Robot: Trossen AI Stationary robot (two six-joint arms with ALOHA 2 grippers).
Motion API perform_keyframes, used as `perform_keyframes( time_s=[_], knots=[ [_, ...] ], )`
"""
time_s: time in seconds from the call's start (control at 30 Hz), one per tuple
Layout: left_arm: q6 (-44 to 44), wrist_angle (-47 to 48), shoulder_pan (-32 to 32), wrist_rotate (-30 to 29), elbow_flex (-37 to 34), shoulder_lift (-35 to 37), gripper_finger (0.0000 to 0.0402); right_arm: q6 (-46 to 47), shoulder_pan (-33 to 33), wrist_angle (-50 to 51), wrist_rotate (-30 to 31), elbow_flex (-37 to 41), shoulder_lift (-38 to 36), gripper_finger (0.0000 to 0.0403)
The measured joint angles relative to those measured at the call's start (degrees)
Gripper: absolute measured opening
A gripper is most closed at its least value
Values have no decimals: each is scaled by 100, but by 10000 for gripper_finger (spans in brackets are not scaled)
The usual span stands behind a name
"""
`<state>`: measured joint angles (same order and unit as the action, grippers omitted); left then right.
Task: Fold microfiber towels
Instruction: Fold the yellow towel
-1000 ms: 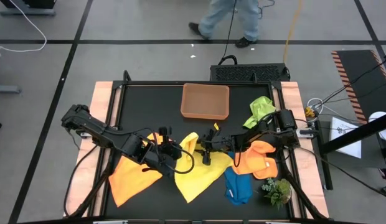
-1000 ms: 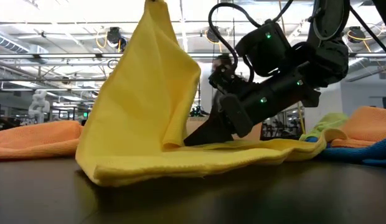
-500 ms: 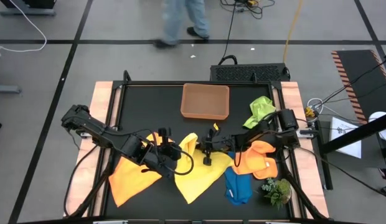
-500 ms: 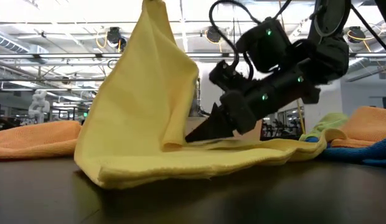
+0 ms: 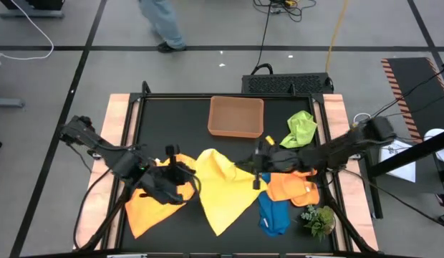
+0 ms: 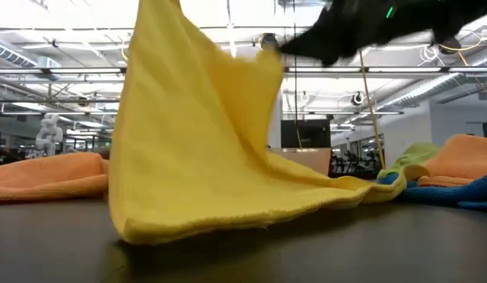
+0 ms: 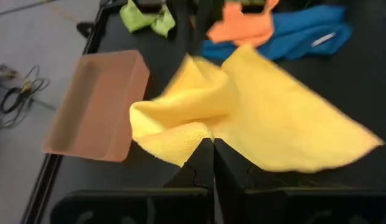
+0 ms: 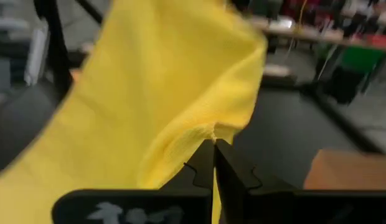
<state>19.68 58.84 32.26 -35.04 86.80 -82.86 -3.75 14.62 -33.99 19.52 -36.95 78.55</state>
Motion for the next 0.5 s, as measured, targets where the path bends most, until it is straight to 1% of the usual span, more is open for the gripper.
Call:
perform_keyframes(
  time_s=[0.1, 0.27, 0.37, 0.5],
  knots=[
    [33, -242, 167, 73, 1, 237, 3, -152, 310, 196, 21, -2, -835, 0],
    [-43, -573, 531, 505, 1, 522, 3, -407, 877, 491, 15, -2, -1914, 0],
    [-58, -576, 706, 526, 1, 710, 4, -497, 1145, 507, 16, -6, -2239, 0],
    [-8, -584, 825, 447, 1, 1001, 3, -591, 1435, 516, 15, -141, -2311, 0]
  ],
)
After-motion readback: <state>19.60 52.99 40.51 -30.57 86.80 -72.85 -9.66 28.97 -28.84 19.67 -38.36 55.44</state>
